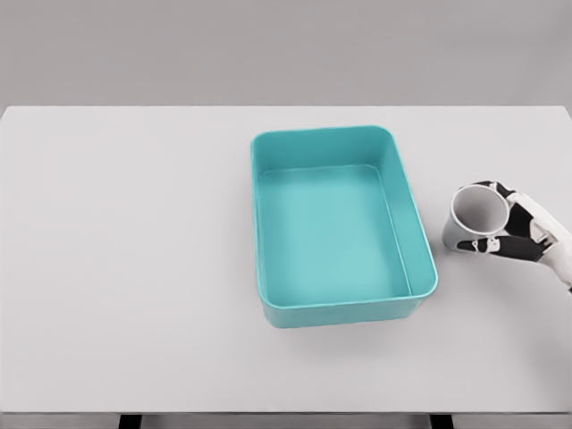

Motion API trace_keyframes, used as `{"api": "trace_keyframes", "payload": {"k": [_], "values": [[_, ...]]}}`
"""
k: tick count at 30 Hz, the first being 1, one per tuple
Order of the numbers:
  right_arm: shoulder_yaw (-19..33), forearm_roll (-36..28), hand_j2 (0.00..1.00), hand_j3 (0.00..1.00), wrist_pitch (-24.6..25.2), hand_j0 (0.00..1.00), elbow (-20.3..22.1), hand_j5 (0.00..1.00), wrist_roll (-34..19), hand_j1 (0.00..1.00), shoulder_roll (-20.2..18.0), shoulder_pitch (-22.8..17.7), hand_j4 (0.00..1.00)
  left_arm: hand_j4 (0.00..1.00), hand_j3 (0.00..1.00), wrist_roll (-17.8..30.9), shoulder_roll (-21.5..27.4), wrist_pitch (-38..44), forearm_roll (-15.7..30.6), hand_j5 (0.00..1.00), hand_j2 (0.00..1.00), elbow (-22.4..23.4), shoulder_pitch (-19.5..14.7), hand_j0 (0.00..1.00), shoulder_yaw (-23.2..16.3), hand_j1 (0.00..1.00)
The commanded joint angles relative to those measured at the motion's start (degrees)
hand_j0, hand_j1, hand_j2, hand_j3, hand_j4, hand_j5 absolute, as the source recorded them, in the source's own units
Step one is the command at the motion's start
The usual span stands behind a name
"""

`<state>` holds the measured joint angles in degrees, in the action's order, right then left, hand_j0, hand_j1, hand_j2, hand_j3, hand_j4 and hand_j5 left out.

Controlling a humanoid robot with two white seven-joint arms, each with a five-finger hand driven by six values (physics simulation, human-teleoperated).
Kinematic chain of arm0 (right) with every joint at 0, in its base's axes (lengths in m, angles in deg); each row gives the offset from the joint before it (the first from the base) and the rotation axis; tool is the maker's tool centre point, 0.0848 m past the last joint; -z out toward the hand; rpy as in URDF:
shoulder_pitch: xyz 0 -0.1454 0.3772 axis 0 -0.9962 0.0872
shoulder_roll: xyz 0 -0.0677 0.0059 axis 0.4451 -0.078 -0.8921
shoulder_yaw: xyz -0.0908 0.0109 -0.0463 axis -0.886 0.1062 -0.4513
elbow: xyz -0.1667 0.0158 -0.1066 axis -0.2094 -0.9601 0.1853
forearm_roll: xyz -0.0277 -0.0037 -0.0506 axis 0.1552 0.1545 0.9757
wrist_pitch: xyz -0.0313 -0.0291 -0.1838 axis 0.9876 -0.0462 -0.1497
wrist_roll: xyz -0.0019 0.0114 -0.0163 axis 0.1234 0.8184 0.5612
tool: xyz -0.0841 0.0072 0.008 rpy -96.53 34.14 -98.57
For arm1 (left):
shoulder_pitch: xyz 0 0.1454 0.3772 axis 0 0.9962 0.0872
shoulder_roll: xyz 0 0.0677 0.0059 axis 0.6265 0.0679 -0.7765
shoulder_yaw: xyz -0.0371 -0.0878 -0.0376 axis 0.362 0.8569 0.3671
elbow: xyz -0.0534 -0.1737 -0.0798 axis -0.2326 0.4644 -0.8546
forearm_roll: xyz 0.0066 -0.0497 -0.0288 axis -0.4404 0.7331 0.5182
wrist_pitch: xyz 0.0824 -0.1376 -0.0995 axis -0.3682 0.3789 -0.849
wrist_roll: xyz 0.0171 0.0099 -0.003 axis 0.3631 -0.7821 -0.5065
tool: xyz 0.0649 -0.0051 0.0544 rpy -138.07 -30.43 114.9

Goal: Put the paper cup into the basket with your right arm

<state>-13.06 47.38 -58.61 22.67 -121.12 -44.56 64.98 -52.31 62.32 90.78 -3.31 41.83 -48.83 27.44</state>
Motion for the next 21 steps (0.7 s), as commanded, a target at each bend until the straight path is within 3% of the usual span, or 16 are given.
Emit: {"api": "trace_keyframes", "payload": {"k": [1,9,21], "values": [[1.16,-0.42,0.47,0.47,-0.13,0.47,1.02,0.47,0.01,0.47,-0.17,0.00,0.47,1.00,1.00,0.08,0.00,0.00,0.00,1.00,1.00,0.01,0.00,1.00,-0.01,1.00],[3.19,-0.25,0.47,0.47,-0.04,0.47,6.21,0.47,0.01,0.47,-0.26,0.61,0.47,1.00,1.00,-0.01,0.00,0.00,0.00,1.00,1.00,0.01,0.00,1.00,-0.01,1.00],[1.61,3.09,0.45,0.45,0.58,0.45,9.64,0.45,0.01,0.45,0.98,7.38,0.45,1.00,1.00,-0.01,0.00,0.00,0.00,1.00,1.00,0.01,0.00,1.00,-0.01,1.00]]}}
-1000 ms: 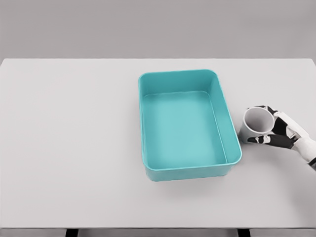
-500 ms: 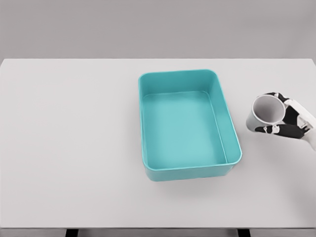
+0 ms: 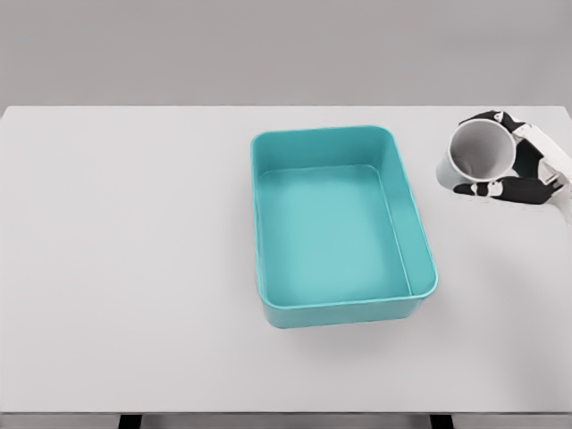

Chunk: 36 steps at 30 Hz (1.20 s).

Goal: Put the paper cup into the basket with your right arm

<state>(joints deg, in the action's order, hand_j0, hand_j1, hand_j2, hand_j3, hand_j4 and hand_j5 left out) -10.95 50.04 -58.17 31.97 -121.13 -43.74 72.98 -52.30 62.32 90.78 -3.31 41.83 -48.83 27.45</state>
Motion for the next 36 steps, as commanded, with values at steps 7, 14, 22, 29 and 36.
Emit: {"api": "trace_keyframes", "payload": {"k": [7,14,22,29,36], "values": [[-5.60,3.42,0.45,0.45,0.32,0.45,0.16,0.45,0.02,0.45,2.26,5.27,0.45,1.00,1.00,-0.02,0.00,-0.01,0.00,1.00,1.00,0.01,0.00,1.00,-0.02,1.00],[-9.99,9.66,0.45,0.45,0.23,0.45,-0.19,0.45,0.02,0.45,4.54,11.60,0.45,1.00,1.00,0.07,0.00,-0.01,0.00,1.00,1.00,0.01,-0.09,1.00,0.07,1.00],[-14.39,14.76,0.45,0.45,0.14,0.45,0.16,0.45,0.02,0.45,5.25,15.56,0.45,1.00,1.00,-0.02,0.00,-0.01,0.00,1.00,1.00,0.01,0.00,1.00,-0.02,1.00],[-19.84,19.68,0.45,0.45,-0.21,0.45,0.34,0.45,0.02,0.45,5.16,19.60,0.45,1.00,1.00,-0.02,0.00,-0.01,0.00,1.00,1.00,0.01,0.00,1.00,-0.02,1.00],[-23.00,24.69,0.45,0.45,-0.03,0.45,5.17,0.45,0.02,0.45,4.02,19.95,0.45,1.00,1.00,0.07,0.00,-0.01,0.00,1.00,1.00,0.01,0.00,1.00,-0.02,1.00]]}}
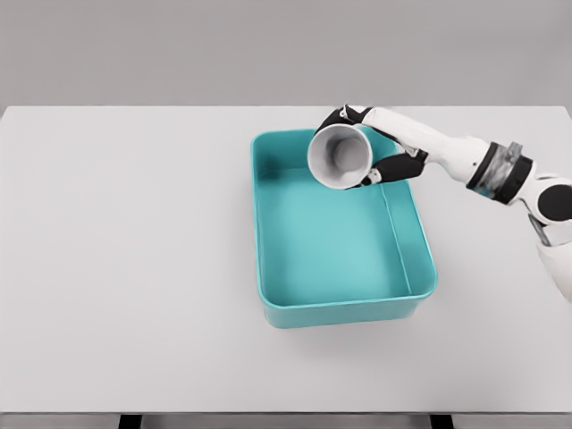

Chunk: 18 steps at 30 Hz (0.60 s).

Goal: Put the paper cup into the basket with your right arm

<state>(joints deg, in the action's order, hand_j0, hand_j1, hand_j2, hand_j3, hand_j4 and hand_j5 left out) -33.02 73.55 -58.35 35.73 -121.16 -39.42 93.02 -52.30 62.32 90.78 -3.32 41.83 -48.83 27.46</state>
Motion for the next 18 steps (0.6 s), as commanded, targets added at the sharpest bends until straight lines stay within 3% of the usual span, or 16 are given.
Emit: {"api": "trace_keyframes", "payload": {"k": [1,6,18], "values": [[-1.02,1.44,0.44,0.44,0.15,0.44,1.77,0.44,0.05,0.44,-0.65,0.00,0.44,1.00,1.00,-0.02,0.00,0.00,0.00,1.00,1.00,0.01,0.00,1.00,-0.03,1.00],[-7.18,3.91,0.44,0.44,0.50,0.44,2.30,0.44,0.05,0.44,-2.32,4.13,0.44,1.00,1.00,0.07,0.00,0.00,0.00,1.00,1.00,0.01,0.00,1.00,-0.03,1.00],[-15.26,8.21,0.43,0.43,2.26,0.43,1.77,0.43,0.05,0.43,-5.58,7.12,0.43,1.00,1.00,0.07,0.00,0.00,0.00,1.00,1.00,0.01,0.00,1.00,-0.03,1.00]]}}
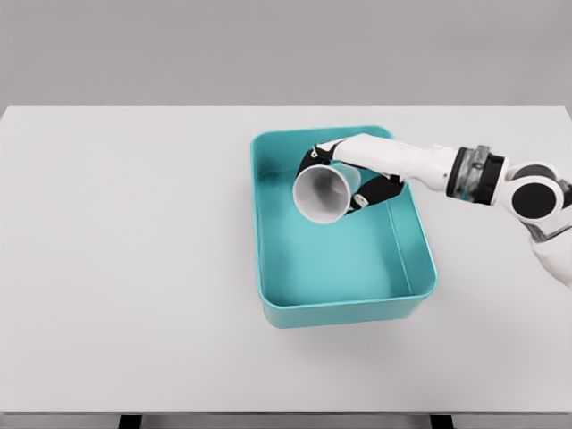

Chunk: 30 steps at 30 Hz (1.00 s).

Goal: Put the paper cup into the basket with your right arm

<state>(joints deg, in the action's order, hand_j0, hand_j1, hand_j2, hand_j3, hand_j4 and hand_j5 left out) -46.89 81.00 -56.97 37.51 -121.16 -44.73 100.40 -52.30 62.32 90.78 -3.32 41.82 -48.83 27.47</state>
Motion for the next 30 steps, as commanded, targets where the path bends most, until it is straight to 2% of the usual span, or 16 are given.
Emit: {"api": "trace_keyframes", "payload": {"k": [1,4,5,6,7,9,22,23,26,30], "values": [[-2.01,0.85,0.43,0.43,0.96,0.43,-0.02,0.43,0.05,0.43,-0.26,0.00,0.43,1.00,1.00,0.07,0.00,-0.01,0.00,1.00,1.00,0.01,0.00,1.00,-0.04,1.00],[-3.33,0.94,0.44,0.44,2.10,0.44,-0.02,0.44,0.05,0.44,-0.26,0.70,0.44,1.00,1.00,-0.02,0.00,-0.01,0.00,1.00,1.00,0.01,0.00,1.00,-0.04,1.00],[-3.33,0.94,0.47,0.47,2.10,0.47,0.07,0.47,0.05,0.47,-0.26,0.79,0.47,1.00,1.00,-0.02,0.00,-0.01,0.00,1.00,1.00,0.01,0.00,1.00,0.05,1.00],[-3.24,0.94,0.52,0.52,2.63,0.52,-0.02,0.52,0.05,0.52,-0.17,0.79,0.52,1.00,1.00,0.07,0.00,-0.01,0.00,1.00,1.00,0.01,0.00,1.00,-0.04,1.00],[-3.24,0.94,0.65,0.65,3.50,0.65,0.07,0.65,0.05,0.65,-0.17,0.79,0.65,1.00,1.00,-0.02,0.00,-0.01,0.00,1.00,1.00,0.01,0.00,1.00,0.05,1.00],[-3.24,0.94,0.76,0.76,3.86,0.76,0.25,0.76,0.05,0.76,-0.26,0.79,0.76,1.00,1.00,-0.02,0.00,-0.01,0.00,1.00,1.00,0.01,0.00,1.00,0.05,1.00],[-3.24,1.11,0.78,0.78,5.00,0.78,1.04,0.78,0.05,0.78,-1.32,1.58,0.78,1.00,1.00,-0.02,0.00,-0.01,0.00,1.00,1.00,0.01,0.00,1.00,0.05,1.00],[-3.24,1.29,0.80,0.80,5.00,0.80,1.04,0.80,0.05,0.80,-1.49,1.58,0.80,1.00,1.00,-0.02,0.00,-0.01,0.00,1.00,1.00,0.01,0.00,1.00,0.05,1.00],[-3.24,4.72,0.96,0.96,5.00,0.96,1.39,0.96,0.05,0.96,-1.49,1.58,0.96,1.00,1.00,0.07,0.00,-0.01,0.00,1.00,1.00,0.01,0.00,1.00,-0.04,1.00],[-3.24,5.07,0.98,0.98,5.00,0.98,1.48,0.98,0.05,0.98,-1.58,1.49,0.98,1.00,1.00,0.07,0.00,-0.01,0.00,1.00,1.00,0.01,0.00,1.00,-0.04,1.00]]}}
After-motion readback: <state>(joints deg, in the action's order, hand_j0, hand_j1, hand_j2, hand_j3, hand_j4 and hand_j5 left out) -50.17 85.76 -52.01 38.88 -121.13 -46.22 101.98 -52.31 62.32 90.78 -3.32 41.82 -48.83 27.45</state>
